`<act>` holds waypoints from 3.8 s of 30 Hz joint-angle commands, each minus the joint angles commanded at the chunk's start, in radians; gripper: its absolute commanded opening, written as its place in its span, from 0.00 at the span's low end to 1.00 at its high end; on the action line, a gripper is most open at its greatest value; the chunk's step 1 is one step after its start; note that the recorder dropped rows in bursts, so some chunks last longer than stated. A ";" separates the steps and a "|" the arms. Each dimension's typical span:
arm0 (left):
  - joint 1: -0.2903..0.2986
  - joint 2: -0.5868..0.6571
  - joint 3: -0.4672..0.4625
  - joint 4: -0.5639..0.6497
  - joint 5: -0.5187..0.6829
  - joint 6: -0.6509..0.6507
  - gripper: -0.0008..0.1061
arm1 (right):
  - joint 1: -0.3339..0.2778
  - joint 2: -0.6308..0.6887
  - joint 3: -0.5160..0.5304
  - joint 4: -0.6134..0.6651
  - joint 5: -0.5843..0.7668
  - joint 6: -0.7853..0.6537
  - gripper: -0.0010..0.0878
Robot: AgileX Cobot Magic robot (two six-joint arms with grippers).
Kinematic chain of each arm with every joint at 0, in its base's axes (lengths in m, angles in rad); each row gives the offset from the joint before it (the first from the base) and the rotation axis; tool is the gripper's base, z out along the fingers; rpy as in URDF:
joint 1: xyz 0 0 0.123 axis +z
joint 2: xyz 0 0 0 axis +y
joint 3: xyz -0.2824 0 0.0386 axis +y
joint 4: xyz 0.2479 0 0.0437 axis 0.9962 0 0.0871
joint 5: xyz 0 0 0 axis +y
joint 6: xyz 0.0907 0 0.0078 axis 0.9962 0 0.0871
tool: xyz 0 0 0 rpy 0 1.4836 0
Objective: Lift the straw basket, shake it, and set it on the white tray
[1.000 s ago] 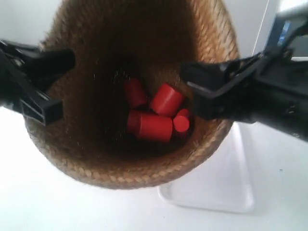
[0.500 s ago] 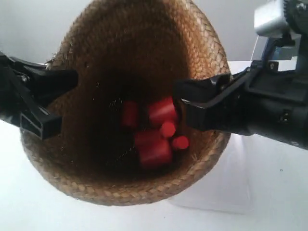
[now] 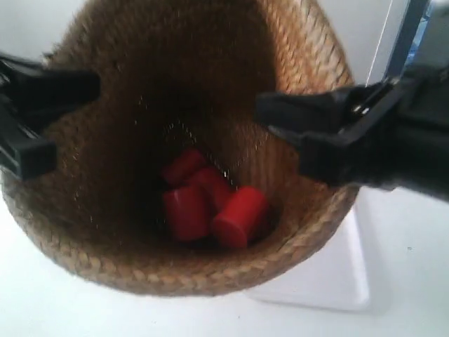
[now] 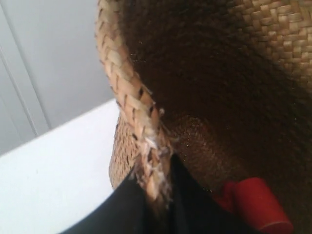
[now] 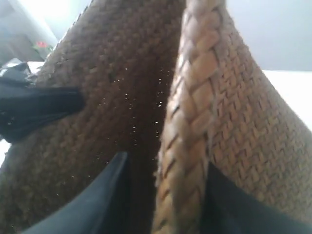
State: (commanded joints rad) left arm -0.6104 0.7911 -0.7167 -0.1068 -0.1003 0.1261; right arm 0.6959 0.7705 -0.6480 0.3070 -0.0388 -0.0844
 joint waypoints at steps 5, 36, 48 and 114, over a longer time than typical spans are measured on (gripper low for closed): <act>0.006 0.088 0.034 -0.014 -0.039 0.031 0.01 | -0.021 0.146 0.026 0.055 0.021 0.017 0.01; 0.008 0.067 -0.064 -0.003 0.023 0.050 0.01 | -0.005 0.049 -0.029 0.009 -0.037 -0.110 0.01; 0.038 0.082 -0.112 -0.031 0.091 0.066 0.01 | -0.026 0.002 -0.036 0.131 0.122 -0.072 0.01; 0.039 0.049 -0.159 0.004 0.257 0.010 0.01 | -0.005 -0.005 -0.092 0.239 0.039 -0.270 0.01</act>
State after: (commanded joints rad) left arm -0.5715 0.8404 -0.8755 -0.1026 0.1570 0.1362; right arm 0.6907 0.7658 -0.7402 0.5458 0.0000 -0.3541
